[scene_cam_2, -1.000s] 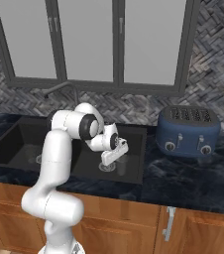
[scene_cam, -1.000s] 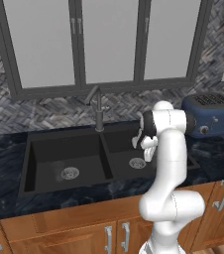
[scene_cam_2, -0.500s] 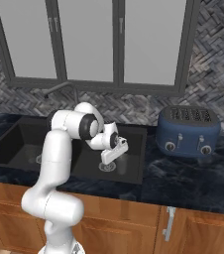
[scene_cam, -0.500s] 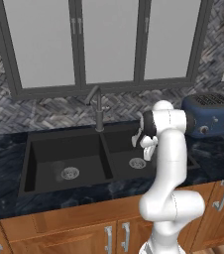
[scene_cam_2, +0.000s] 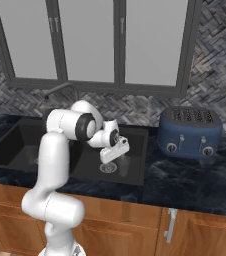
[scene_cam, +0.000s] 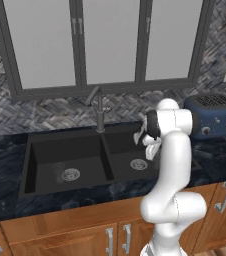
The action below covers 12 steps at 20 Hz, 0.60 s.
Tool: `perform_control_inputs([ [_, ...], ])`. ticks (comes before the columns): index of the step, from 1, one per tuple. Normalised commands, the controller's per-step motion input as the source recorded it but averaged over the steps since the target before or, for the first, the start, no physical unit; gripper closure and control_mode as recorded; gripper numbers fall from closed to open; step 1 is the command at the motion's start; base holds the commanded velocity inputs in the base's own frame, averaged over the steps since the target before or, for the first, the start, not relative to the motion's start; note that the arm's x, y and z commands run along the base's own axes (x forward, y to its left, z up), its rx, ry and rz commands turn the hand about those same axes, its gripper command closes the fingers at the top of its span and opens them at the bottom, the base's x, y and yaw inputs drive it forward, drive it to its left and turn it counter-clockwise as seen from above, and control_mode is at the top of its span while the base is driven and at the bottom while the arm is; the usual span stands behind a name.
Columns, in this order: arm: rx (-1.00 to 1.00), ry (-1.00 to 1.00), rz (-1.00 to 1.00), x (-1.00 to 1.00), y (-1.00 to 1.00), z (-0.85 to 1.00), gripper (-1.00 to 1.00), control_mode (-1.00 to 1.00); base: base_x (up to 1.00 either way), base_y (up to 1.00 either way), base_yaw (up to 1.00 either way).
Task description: Place the glass cup in the left basin and the glass cup in the right basin of the sink.
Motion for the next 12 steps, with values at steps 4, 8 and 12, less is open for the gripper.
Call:
perform_control_inputs([
  [4, 0.04, 0.0, -0.07, -0.39, 0.05, 0.48, -1.0, -1.0, 0.0, 0.0, 0.0],
  [8, 0.06, 0.0, -0.08, -0.39, 0.21, 0.53, -1.0, -1.0, 0.0, 0.0, 0.0],
  [12, 0.07, -0.01, -0.09, -0.35, 0.26, 0.69, -1.0, -1.0, 0.0, 0.0, 0.0],
])
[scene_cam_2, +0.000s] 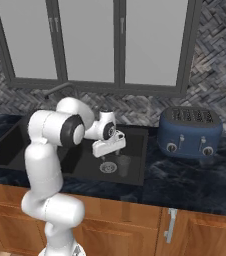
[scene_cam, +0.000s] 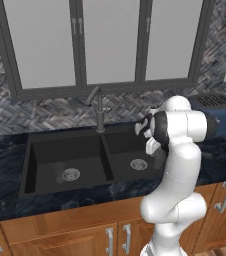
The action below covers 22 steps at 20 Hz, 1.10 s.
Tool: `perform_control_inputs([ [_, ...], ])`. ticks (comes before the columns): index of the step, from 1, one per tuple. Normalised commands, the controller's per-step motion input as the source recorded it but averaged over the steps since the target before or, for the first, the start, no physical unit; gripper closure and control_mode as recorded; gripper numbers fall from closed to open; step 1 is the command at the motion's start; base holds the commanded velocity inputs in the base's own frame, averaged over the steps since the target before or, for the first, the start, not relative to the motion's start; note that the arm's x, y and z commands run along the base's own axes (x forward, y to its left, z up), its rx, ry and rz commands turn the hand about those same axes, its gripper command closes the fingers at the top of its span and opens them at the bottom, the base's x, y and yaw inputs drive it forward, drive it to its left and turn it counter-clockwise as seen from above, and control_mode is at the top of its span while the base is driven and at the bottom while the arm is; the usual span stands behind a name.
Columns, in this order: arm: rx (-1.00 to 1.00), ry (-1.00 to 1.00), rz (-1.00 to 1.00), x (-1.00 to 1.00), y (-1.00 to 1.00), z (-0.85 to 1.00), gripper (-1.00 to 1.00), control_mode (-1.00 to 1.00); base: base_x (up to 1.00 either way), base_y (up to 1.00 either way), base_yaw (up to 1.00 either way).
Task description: Place the glass cup in the left basin and the glass cup in the right basin of the sink.
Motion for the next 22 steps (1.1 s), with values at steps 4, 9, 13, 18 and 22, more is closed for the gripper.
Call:
perform_control_inputs([
  [4, 0.04, 0.0, -0.11, -0.2, 0.33, 0.87, -1.0, -1.0, 0.0, 0.0, 0.0],
  [9, 0.05, 0.0, -0.2, -0.38, 0.3, 0.61, -1.0, -1.0, 0.0, 0.0, 0.0],
  [13, 0.05, -0.05, -0.27, -0.57, 0.26, 0.36, -1.0, -1.0, 0.0, 0.0, 0.0],
  [18, 0.06, -0.02, -0.31, -0.48, 0.11, 0.28, -1.0, -1.0, 0.0, 0.0, 0.0],
  [22, 0.0, -0.01, -0.28, -0.65, 0.14, 0.0, -1.0, -1.0, 0.0, 0.0, 0.0],
])
